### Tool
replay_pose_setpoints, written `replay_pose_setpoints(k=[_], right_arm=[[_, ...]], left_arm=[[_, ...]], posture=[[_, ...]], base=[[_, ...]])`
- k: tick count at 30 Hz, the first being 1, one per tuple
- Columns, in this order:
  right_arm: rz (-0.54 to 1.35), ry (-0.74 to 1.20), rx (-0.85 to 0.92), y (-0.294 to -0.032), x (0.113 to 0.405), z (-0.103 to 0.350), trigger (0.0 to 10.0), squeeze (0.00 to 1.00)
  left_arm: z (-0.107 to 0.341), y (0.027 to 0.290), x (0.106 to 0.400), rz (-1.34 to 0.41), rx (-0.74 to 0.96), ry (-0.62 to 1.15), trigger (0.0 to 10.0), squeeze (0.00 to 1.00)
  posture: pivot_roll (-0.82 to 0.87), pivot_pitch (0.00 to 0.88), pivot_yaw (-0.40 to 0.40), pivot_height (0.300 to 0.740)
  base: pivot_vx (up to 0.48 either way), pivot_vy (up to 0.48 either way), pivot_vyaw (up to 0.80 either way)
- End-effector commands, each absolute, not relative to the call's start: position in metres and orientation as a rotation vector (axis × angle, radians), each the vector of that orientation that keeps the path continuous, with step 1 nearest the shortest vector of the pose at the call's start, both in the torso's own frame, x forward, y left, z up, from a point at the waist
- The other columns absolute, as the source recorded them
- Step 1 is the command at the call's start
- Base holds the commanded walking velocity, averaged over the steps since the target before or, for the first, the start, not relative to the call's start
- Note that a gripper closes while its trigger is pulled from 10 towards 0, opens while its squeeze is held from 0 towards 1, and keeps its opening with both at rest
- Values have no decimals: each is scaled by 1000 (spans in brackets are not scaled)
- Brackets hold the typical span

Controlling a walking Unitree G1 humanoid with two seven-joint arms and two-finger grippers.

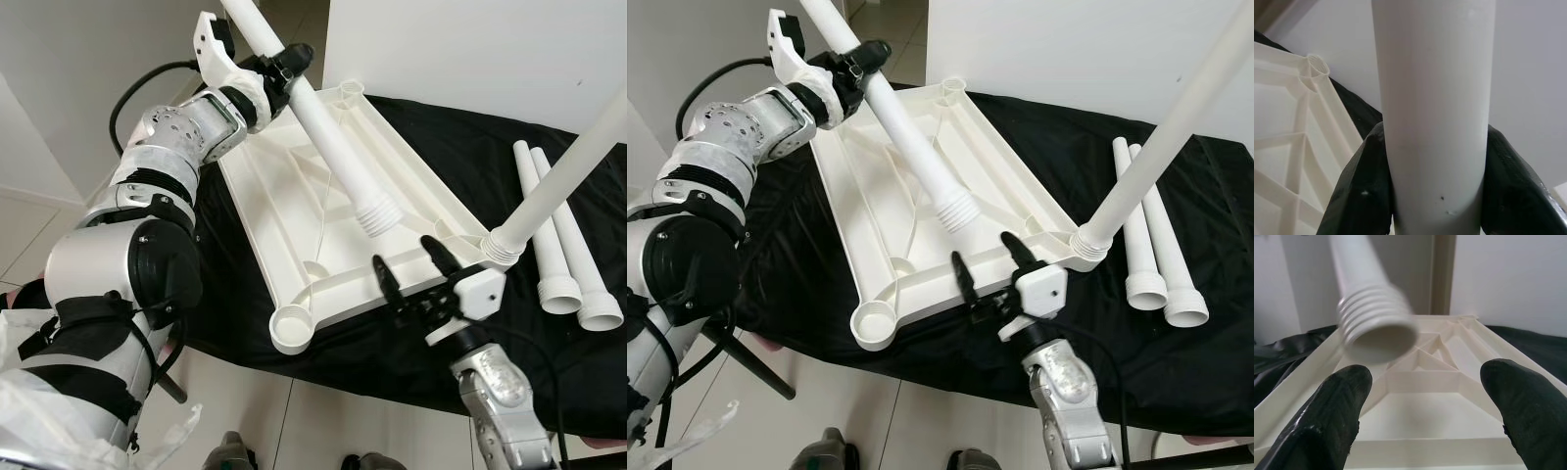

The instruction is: Building children table

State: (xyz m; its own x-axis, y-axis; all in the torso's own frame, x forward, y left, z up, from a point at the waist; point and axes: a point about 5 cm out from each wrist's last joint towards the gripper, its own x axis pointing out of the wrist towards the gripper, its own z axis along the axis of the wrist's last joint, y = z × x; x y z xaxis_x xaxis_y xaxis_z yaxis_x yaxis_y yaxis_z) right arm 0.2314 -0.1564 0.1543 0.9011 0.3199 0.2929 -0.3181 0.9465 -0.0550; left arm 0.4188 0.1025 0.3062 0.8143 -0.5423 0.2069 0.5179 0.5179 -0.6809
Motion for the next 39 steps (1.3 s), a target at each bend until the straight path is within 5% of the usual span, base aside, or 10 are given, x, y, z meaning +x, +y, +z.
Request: replay_pose_setpoints(k=[1, 12, 26, 39], right_arm=[[305, -278, 11, -161, 233, 156, 10000, 0], [259, -201, -170, -166, 259, 188, 10000, 0], [346, -180, -235, -116, 297, 213, 10000, 0], [327, -127, -291, -109, 318, 206, 10000, 0]], left_arm=[[314, 100, 417, -682, -757, -18, 10000, 0], [334, 74, 407, -696, -446, -256, 10000, 0], [329, 8, 361, -764, -132, -492, 10000, 0], [329, -18, 329, -846, -164, -524, 10000, 0]], posture=[[30, 21, -29, 740], [38, 17, -35, 740], [72, 1, -49, 740], [91, 0, -55, 740]], base=[[0, 0, 0], [0, 0, 0], [0, 0, 0], [0, 0, 0]])
